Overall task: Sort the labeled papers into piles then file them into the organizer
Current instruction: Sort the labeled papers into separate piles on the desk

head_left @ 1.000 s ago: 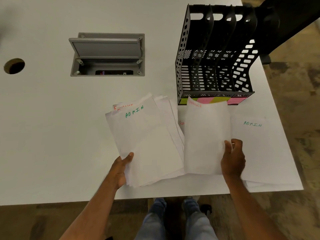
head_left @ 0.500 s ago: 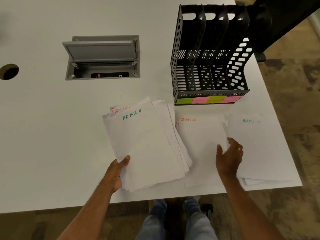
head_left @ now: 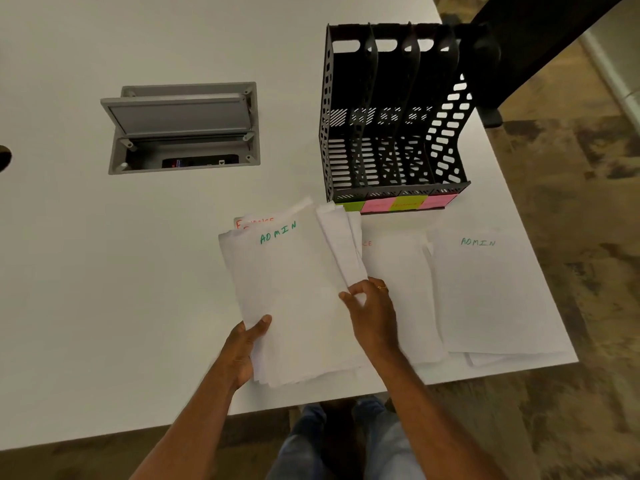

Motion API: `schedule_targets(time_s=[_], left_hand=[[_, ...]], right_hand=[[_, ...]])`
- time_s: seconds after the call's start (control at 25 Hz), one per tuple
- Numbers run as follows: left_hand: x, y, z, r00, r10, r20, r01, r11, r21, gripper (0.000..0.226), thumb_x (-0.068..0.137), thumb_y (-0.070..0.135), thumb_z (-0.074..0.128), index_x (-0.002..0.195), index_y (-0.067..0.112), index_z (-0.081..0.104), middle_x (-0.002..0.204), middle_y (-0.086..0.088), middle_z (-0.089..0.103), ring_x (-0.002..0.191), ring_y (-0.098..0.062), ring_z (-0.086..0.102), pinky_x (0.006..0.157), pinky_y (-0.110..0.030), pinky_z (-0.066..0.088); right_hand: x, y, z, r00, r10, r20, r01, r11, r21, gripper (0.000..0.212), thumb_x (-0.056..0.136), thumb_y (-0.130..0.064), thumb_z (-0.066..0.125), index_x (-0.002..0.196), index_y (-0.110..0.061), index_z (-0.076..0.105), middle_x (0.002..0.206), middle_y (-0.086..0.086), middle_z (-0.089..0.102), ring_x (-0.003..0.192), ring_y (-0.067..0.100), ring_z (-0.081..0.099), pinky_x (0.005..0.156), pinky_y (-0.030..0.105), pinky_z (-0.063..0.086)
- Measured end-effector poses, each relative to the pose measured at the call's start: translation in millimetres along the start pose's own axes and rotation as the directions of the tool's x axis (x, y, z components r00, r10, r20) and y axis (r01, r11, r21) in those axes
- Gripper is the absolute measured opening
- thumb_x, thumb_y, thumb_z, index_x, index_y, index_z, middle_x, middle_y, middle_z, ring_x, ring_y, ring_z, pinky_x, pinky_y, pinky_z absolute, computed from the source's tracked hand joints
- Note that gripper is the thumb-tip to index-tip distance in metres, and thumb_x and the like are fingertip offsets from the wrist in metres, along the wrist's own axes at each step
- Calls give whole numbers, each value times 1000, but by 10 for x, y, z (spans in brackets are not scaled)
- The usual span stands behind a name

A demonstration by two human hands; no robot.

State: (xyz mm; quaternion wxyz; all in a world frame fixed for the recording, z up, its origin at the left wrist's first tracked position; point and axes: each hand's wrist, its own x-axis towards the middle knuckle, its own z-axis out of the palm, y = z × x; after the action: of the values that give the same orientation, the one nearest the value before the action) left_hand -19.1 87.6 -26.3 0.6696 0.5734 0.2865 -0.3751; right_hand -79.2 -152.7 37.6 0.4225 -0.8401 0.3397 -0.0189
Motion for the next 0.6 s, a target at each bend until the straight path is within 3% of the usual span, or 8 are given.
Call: schedule_targets(time_s=[0.08,0.16,0.24,0.32,0.48,0.6], left_hand=[[0,-13,36,1000,-9,-13,9,1000,10,37,89,24,71,123,16,59,113,-11,71,106,-34,64,77,-40,54],[0,-32,102,1000,-8,-6,8,1000,3,36,89,23,70,123,17,60,113,-11,71,106,-34,64,79,-42,55],[16,-56,169,1000,-4,-5,4,1000,-13,32,89,21,70,121,19,62,114,-10,73,107,-33,65,86,-45,54],[29,-49,260,1000,-8,-9,8,1000,-18,31,86,22,73,116,20,65,109,-8,76,106,-31,66,87,-44,54],[83,-97,475,1000,-19,1,19,1000,-10,43,75,27,78,115,18,68,105,-5,79,103,-27,69,84,-40,54],[99,-150,628,1000,-7,-18,7,1000,7,41,73,30,78,111,19,69,100,-3,80,95,-23,73,78,-37,55]], right_hand=[[9,51,-90,997,-15,-80,23,995,97,9,97,-31,63,96,-23,60,107,-5,63,96,12,63,81,22,55],[94,173,-321,979,-14,-205,39,992,116,8,101,-32,55,102,-24,58,99,-7,65,89,12,64,72,22,53],[261,441,-699,930,-33,-367,39,999,10,12,104,-37,48,105,-26,53,84,-11,60,74,13,61,59,20,44],[431,827,-1157,883,-26,-469,-19,996,-91,21,105,-44,43,109,-25,52,83,-7,59,72,16,57,60,24,42],[710,1754,-1873,836,112,-537,-221,965,-143,36,102,-51,43,109,-18,55,91,12,68,77,29,61,67,33,42],[790,2253,-2075,851,230,-472,-358,912,-201,37,100,-53,44,110,-19,53,100,18,70,85,40,65,68,38,45]])
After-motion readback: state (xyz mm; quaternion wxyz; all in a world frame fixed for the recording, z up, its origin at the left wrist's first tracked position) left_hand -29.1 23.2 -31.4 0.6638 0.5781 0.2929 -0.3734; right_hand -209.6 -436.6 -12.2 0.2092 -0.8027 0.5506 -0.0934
